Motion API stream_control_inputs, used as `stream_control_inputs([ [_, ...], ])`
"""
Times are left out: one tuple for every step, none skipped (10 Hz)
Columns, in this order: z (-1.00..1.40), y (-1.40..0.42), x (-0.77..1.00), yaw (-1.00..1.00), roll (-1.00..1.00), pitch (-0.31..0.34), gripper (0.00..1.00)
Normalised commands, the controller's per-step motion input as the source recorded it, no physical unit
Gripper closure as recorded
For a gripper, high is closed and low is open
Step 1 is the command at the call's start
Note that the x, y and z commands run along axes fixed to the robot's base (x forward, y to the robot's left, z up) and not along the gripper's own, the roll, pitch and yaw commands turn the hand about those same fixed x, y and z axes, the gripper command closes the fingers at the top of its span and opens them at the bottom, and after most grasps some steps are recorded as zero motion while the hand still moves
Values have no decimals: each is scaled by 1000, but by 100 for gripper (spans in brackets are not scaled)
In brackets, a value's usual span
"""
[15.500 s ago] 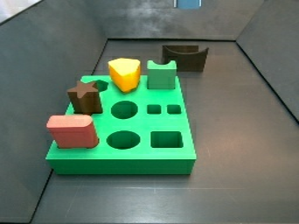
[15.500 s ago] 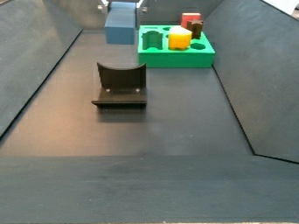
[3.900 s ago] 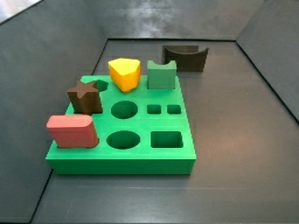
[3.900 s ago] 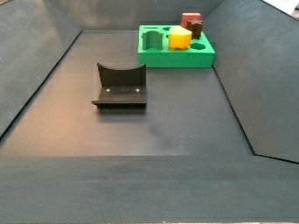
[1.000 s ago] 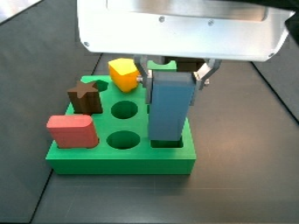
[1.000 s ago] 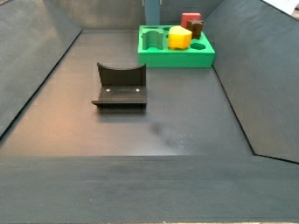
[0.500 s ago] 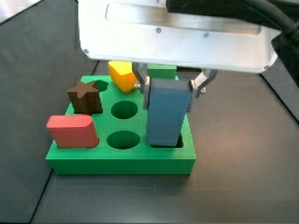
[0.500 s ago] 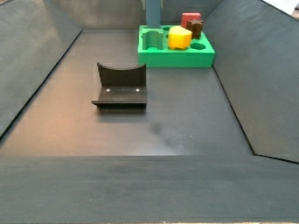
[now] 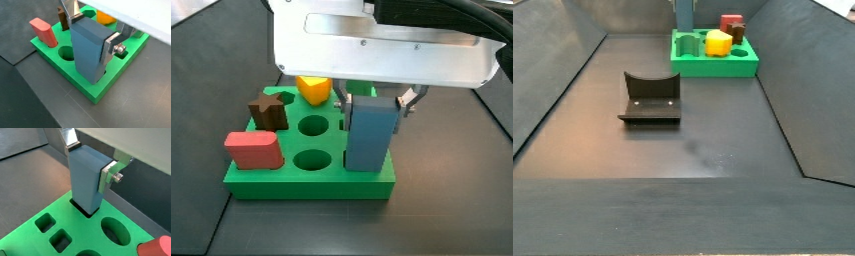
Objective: Pick up the rectangle object. Move up. Place the rectangle object on the fixture. Regrasp the rectangle object. Move to above the board. Insert the rectangle object.
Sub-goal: Insert the rectangle object.
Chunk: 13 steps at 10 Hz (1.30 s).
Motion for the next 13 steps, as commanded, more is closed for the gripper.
stream_control_inputs([
  [-174, 137, 0, 103, 24, 0, 100],
  [-126, 129, -63, 114, 23, 0, 100],
  [-91, 66, -63, 166, 0, -14, 100],
  [-169, 129, -77, 120, 0, -19, 100],
  [-171, 146, -146, 94, 0, -16, 100],
  [-263, 66, -186, 114, 0, -41, 100],
  [-923, -54, -9, 151, 133, -73, 100],
  [-1000, -34, 49, 143, 113, -41, 100],
  [-1000, -11, 49, 140, 81, -20, 100],
  [-1000, -34, 23, 191, 37, -11, 100],
  [-1000, -9, 91, 166, 43, -13, 100],
  [-1000, -34, 77, 163, 29, -11, 100],
  [-1000, -14, 69, 189, 26, -13, 100],
])
